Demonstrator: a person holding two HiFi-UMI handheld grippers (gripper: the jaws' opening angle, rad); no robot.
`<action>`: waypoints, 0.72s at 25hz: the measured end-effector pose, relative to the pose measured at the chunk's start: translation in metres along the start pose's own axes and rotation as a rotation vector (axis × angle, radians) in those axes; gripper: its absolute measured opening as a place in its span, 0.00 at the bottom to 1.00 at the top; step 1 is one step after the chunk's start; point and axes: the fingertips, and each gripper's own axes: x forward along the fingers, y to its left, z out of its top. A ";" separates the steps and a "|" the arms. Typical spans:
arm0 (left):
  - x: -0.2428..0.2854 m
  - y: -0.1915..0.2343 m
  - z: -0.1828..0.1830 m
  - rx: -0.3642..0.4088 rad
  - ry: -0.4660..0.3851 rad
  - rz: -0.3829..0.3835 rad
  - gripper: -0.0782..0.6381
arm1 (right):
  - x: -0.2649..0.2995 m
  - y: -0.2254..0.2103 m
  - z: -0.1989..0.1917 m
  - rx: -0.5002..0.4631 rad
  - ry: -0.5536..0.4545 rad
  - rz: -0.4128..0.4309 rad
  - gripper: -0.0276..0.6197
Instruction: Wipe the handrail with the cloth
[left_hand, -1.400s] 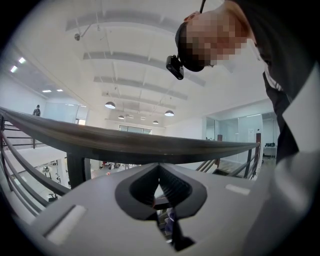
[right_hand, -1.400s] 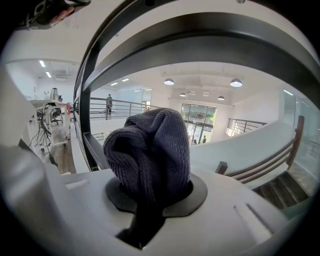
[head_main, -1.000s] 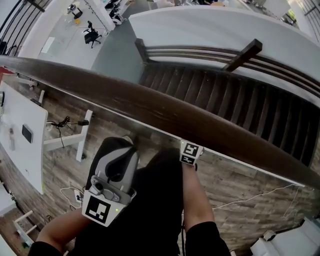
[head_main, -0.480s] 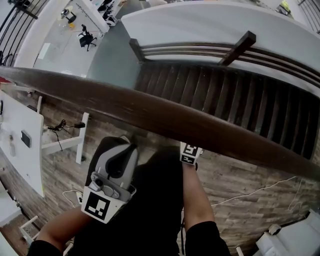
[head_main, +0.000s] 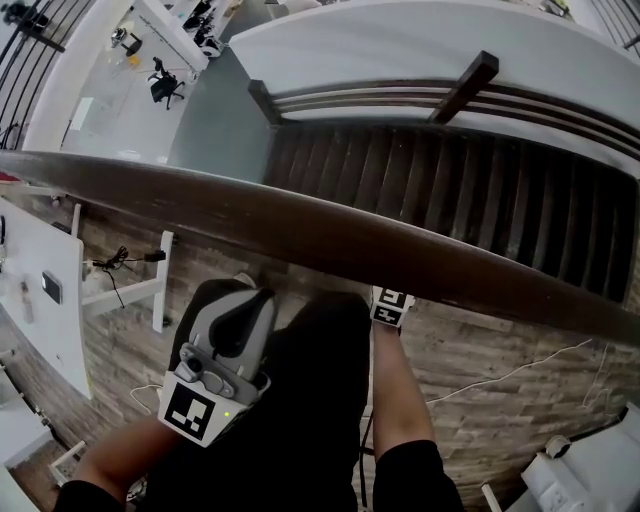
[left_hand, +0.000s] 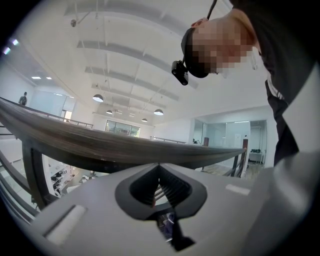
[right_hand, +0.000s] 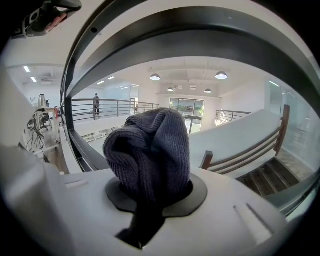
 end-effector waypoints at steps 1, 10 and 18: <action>0.000 -0.002 0.000 0.001 0.005 -0.003 0.11 | -0.001 -0.005 -0.002 0.010 0.008 -0.011 0.15; 0.003 -0.020 -0.002 -0.016 0.021 -0.027 0.11 | -0.007 -0.036 -0.007 -0.016 -0.001 -0.058 0.15; 0.008 -0.030 -0.006 -0.013 0.000 -0.049 0.11 | -0.014 -0.058 -0.014 -0.052 -0.002 -0.081 0.15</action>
